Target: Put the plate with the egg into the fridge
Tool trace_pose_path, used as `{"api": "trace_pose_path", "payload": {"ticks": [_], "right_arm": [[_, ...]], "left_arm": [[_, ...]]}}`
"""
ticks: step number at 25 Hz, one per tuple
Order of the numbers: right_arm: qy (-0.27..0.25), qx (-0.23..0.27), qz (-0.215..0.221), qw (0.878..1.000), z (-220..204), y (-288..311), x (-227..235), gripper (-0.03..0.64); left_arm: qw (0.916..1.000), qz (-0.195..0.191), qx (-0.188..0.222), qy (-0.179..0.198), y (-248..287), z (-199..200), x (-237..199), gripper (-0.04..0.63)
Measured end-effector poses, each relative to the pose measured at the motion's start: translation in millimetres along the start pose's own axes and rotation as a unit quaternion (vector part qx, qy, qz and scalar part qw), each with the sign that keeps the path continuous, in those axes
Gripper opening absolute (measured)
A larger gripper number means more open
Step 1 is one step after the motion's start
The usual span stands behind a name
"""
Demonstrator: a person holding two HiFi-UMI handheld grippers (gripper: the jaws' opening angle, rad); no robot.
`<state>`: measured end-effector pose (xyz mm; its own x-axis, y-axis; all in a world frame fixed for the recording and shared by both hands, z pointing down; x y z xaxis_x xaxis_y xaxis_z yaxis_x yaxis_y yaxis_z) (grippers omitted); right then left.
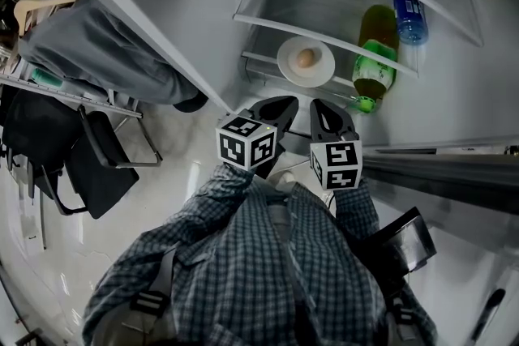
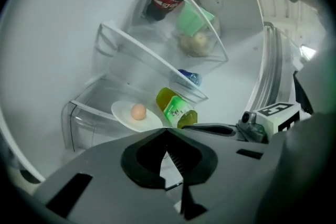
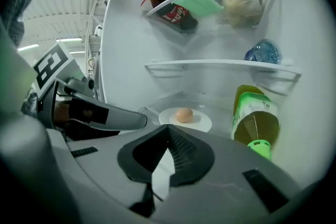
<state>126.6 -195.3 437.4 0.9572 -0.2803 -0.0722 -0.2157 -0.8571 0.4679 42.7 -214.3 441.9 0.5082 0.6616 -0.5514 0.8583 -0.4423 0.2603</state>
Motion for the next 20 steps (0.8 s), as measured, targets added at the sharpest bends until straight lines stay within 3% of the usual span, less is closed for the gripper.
{"api": "trace_pose_path", "payload": {"ticks": [5, 20], "right_arm": [[0.035, 0.006, 0.007, 0.999, 1, -4, -1, 0.006], [0.050, 0.018, -0.008, 0.999, 7, -3, 8, 0.006]], "left_arm": [[0.9998, 0.009, -0.009, 0.017, 0, -4, 1, 0.008], [0.9990, 0.000, -0.030, 0.034, 10, -9, 6, 0.008]]}}
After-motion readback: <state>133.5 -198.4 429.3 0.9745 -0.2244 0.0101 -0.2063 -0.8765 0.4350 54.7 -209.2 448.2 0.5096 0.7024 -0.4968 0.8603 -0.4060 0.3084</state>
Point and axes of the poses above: the fingertips, and each gripper's own axes: y forward along the fingers, x to its right, z out of its top, the point moved 4 cm from there along -y, backward along the fingers, and after that the axes turned 7 degrees about -z, right-handed, at the moved point
